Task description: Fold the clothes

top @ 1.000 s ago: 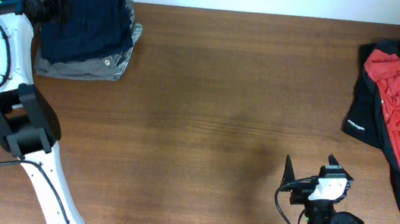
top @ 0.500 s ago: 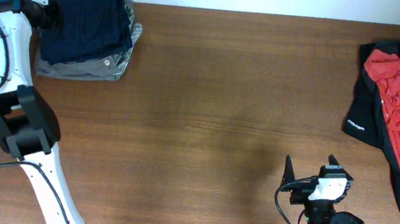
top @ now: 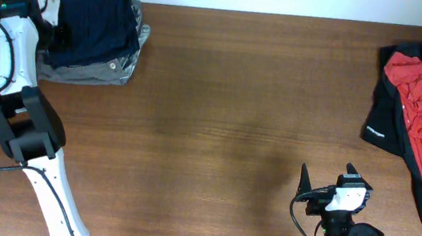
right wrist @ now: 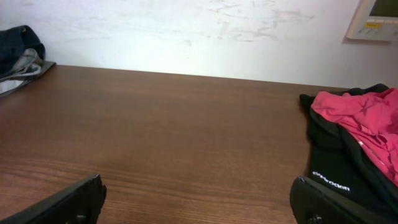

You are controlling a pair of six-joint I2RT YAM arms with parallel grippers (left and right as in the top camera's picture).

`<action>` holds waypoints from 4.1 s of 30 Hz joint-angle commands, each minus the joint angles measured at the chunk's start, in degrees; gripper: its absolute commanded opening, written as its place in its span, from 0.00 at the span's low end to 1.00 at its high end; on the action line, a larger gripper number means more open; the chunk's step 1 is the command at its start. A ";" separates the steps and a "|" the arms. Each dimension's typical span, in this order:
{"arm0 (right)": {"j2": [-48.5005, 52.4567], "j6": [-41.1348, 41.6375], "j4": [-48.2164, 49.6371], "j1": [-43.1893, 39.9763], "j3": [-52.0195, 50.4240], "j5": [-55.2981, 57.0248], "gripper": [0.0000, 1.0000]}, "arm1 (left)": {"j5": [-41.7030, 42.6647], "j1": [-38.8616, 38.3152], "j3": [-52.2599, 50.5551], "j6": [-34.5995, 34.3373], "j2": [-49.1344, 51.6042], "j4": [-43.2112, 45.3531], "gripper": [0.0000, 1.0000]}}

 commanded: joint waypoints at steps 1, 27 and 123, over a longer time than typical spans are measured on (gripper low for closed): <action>-0.59 0.07 0.20 -0.48 -0.57 0.72 0.99 | -0.50 0.00 -0.26 -2.27 0.72 -3.67 0.01; -0.59 0.07 0.20 -0.48 -0.57 0.72 0.99 | 5.73 -11.15 9.38 -7.06 1.07 14.10 0.01; -0.59 0.07 0.20 -0.48 -0.57 0.72 0.99 | -13.14 -28.17 -98.20 -8.96 -120.13 28.68 0.99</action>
